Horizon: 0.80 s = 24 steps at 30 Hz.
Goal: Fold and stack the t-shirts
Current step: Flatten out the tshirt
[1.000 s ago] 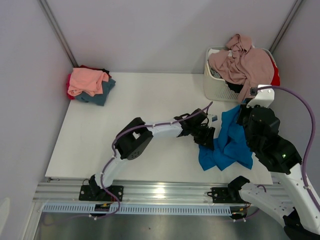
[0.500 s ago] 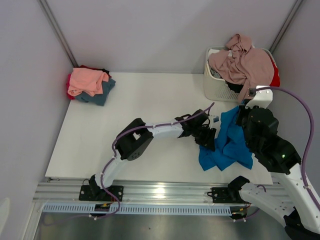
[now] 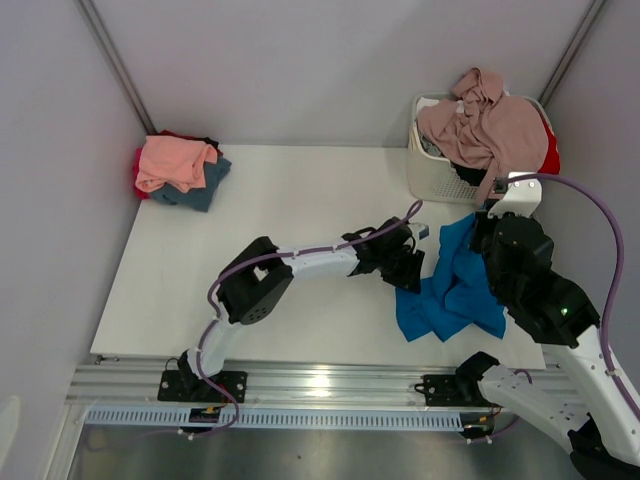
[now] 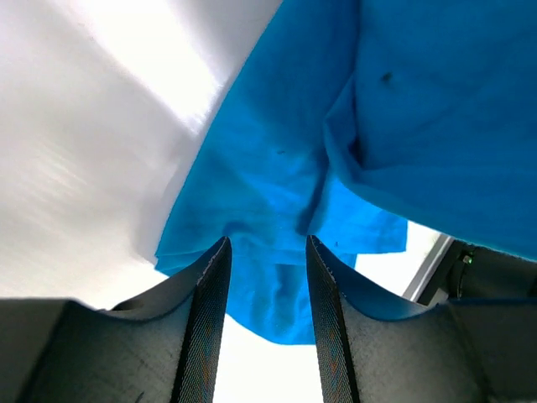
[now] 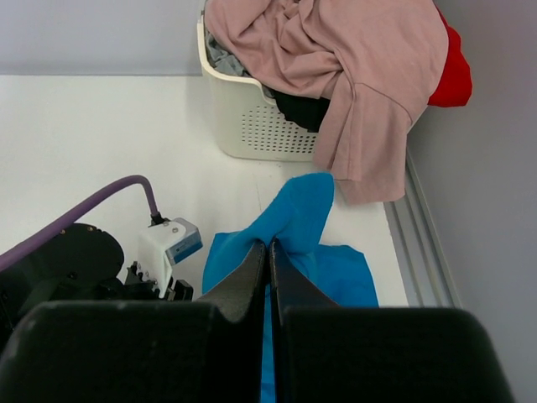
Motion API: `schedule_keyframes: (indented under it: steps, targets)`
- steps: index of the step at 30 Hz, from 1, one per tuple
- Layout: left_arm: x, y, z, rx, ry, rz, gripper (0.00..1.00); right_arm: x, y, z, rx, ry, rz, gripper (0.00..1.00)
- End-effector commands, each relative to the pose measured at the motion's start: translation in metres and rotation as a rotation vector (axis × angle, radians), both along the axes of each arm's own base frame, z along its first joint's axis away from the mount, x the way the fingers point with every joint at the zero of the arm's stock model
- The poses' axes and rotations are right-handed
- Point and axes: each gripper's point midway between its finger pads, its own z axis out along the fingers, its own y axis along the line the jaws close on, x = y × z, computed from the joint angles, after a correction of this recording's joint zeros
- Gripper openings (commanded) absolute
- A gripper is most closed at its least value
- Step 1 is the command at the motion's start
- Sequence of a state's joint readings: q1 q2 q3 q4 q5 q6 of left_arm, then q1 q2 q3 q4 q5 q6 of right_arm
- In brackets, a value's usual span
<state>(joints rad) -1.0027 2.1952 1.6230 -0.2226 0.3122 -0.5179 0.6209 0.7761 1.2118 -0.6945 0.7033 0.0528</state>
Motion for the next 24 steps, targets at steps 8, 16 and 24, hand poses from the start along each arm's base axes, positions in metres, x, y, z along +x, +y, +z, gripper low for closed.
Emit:
schedule_keyframes:
  steps: [8,16,24]
  targets:
    - [-0.028,-0.029,0.037,-0.127,-0.016,-0.172,0.44,0.000,-0.001,0.007,0.013,-0.027,-0.014,0.00]
    - [-0.037,-0.035,0.036,-0.133,-0.002,-0.218,0.44,0.002,0.001,0.004,0.011,-0.022,-0.009,0.00]
    - [-0.036,-0.034,0.019,-0.102,0.011,-0.214,0.44,0.002,0.003,0.003,0.011,-0.017,-0.005,0.00]
